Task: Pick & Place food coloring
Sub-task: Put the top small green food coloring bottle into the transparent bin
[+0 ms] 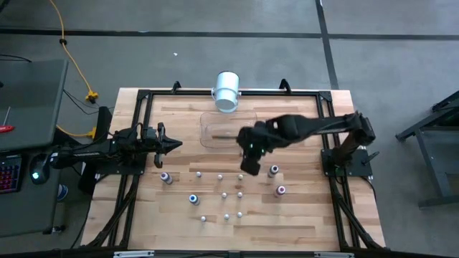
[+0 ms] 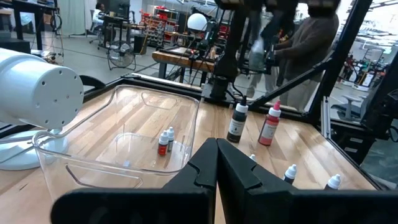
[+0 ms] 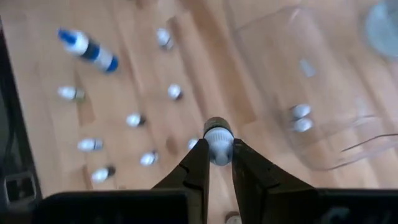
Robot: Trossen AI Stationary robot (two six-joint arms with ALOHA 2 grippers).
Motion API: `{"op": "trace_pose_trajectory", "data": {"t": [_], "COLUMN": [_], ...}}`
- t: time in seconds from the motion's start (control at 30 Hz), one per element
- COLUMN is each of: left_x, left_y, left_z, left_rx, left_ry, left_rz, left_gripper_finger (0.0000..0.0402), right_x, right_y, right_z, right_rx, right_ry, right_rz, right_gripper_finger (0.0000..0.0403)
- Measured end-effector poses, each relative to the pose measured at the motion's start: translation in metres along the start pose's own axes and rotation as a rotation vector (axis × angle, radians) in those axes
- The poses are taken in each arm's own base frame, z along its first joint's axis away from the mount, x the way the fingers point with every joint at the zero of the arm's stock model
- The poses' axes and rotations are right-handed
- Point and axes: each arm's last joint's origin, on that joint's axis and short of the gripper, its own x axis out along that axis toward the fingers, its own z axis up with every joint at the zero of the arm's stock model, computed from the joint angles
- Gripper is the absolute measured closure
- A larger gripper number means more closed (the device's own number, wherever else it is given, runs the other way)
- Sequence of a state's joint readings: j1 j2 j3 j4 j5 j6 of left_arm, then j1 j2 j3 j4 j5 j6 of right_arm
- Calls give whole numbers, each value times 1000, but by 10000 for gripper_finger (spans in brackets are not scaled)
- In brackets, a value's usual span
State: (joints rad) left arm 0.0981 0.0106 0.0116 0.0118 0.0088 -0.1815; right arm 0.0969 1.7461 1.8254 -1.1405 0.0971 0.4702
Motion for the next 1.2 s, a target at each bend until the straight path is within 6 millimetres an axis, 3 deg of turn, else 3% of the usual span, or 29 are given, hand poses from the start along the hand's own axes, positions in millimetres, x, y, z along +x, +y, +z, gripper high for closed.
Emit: {"op": "trace_pose_trajectory", "data": {"t": [0.13, 0.27, 0.67, 0.9, 1.2], "left_x": [0, 0, 0, 0, 0], "left_y": [0, 0, 0, 0, 0], "left_z": [0, 0, 0, 0, 0], "left_rx": [0, 0, 0, 0, 0], "left_ry": [0, 0, 0, 0, 0], "left_rz": [0, 0, -3, -2, -2], "left_gripper_finger": [401, 401, 401, 401, 401], "right_x": [1, 16, 97, 142, 156], "right_y": [-20, -42, -97, -105, -104], "right_z": [14, 22, 43, 43, 36], "right_rx": [55, 113, 268, 324, 407], "right_ry": [-21, 13, 149, 217, 286], "right_rz": [-45, -96, -161, -123, -147], "right_gripper_finger": [364, 362, 356, 360, 360]}}
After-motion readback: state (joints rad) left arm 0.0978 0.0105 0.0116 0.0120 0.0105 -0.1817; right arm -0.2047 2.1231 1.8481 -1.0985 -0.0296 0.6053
